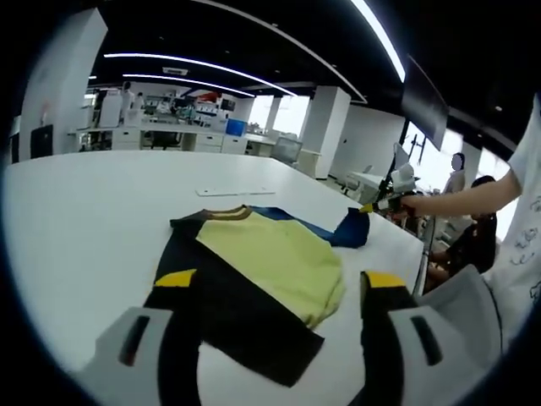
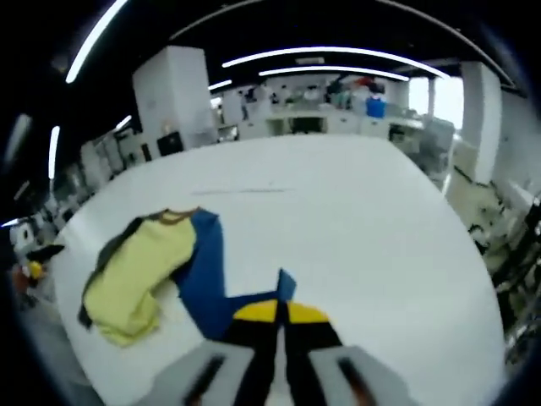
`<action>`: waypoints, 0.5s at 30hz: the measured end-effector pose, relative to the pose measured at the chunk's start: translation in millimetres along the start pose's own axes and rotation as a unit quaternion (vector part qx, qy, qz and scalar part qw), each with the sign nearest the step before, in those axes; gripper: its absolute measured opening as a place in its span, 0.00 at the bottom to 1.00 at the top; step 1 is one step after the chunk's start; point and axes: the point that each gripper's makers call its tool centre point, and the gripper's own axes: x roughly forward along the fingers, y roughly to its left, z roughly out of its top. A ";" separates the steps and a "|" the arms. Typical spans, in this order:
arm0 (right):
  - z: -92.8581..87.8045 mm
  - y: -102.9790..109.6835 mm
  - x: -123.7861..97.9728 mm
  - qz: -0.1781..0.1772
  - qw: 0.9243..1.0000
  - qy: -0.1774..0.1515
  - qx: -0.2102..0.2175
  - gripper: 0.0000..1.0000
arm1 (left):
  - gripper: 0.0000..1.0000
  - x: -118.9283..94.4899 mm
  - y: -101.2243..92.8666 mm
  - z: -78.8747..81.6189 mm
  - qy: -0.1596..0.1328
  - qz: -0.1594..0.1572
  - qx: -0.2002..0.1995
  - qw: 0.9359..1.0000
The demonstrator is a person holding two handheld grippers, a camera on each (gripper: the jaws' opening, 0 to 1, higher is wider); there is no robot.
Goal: Fold the garment on the visible template until the final outline fits inside the template.
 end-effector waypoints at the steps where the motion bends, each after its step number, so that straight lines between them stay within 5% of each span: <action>1: 0.6 -7.1 -0.9 -0.005 1.000 -0.002 0.007 0.00 | 0.74 0.9 -1.0 -0.7 0.001 -0.001 -0.001 1.000; 9: 5.3 -68.0 -9.6 -0.041 0.996 -0.034 0.074 0.00 | 0.74 5.8 -1.7 -5.6 0.013 -0.005 -0.004 1.000; 15: 0.8 -82.2 -15.9 -0.060 0.992 -0.051 0.095 0.00 | 0.74 6.7 2.5 -6.5 0.015 -0.001 -0.011 1.000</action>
